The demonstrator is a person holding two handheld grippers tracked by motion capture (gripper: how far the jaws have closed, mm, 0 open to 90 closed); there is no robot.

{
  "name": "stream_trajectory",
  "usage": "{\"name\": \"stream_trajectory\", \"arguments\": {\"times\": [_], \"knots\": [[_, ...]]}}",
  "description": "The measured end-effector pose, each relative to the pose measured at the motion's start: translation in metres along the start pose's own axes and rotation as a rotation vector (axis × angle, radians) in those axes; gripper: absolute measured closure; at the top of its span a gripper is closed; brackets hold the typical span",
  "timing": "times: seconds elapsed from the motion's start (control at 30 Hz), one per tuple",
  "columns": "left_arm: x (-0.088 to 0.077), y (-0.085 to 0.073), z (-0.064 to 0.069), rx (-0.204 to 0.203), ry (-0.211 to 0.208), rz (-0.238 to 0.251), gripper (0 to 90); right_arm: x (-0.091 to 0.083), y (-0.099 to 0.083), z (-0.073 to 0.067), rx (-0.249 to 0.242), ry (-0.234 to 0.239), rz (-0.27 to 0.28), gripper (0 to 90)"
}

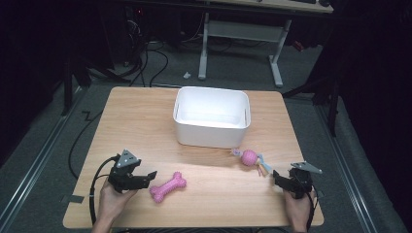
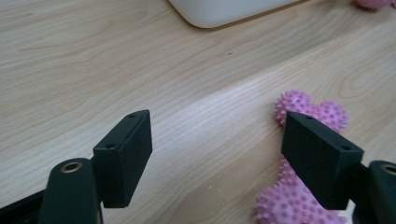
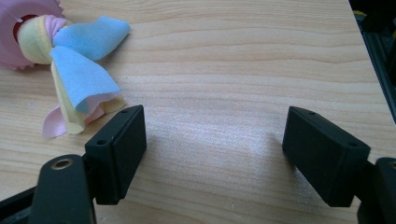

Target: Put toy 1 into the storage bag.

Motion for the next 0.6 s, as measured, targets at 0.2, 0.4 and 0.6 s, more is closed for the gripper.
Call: {"name": "stream_trajectory", "arguments": {"times": [0.2, 0.4, 0.6], "knots": [[0.003, -0.002, 0.014, 0.034, -0.025, -0.027, 27.8, 0.000, 0.000, 0.000, -0.001, 0.000, 0.000, 21.8], [0.011, -0.006, 0.028, 0.080, -0.042, -0.070, 29.4, 0.000, 0.000, 0.000, -0.001, 0.002, 0.000, 21.8], [0.020, -0.009, 0.040, 0.115, -0.058, -0.106, 30.5, 0.000, 0.000, 0.000, -0.002, 0.001, 0.001, 21.8]]}}
Point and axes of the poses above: each handheld gripper's, and its own axes: x roughly forward along the jaws, y roughly out of its top, z roughly to its right, the point moved 8 cm from there along x, roughly forward along the jaws, and after that the axes turned 8 degrees about -x, right-handed, at the moved point
